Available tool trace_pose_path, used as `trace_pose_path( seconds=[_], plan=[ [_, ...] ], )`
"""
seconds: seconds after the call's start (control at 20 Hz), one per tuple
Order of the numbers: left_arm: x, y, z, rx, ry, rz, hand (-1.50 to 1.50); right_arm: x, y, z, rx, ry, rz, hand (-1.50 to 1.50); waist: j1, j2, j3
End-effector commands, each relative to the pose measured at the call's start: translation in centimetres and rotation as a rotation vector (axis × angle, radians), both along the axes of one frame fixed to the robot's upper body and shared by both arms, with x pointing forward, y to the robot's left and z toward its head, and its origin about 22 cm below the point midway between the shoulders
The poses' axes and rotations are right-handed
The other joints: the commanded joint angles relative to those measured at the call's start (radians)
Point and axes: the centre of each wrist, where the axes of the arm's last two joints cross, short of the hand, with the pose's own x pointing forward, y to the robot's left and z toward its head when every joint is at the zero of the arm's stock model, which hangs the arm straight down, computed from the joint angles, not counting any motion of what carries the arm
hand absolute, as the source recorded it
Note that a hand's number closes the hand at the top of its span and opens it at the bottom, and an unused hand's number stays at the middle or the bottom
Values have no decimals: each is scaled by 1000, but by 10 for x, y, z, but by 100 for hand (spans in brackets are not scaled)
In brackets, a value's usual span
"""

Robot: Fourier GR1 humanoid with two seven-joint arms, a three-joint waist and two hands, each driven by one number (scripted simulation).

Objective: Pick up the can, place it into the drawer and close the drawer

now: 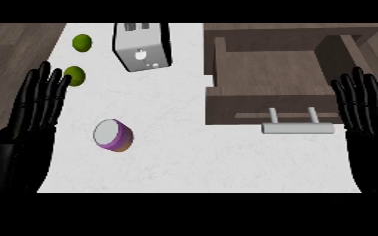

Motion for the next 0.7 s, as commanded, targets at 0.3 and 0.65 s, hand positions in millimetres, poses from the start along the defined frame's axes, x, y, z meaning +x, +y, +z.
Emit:
trace_pose_path(
  seconds=[0.3,0.65],
  plan=[
    [-10,13,-32,93,286,-430,-150,-1,-9,-16,38,172,-106,-150,-6,-2,-37],
    [-20,51,-12,101,334,-439,-150,-15,-10,-2,31,221,-115,-150,-5,-9,-35]
  ],
)
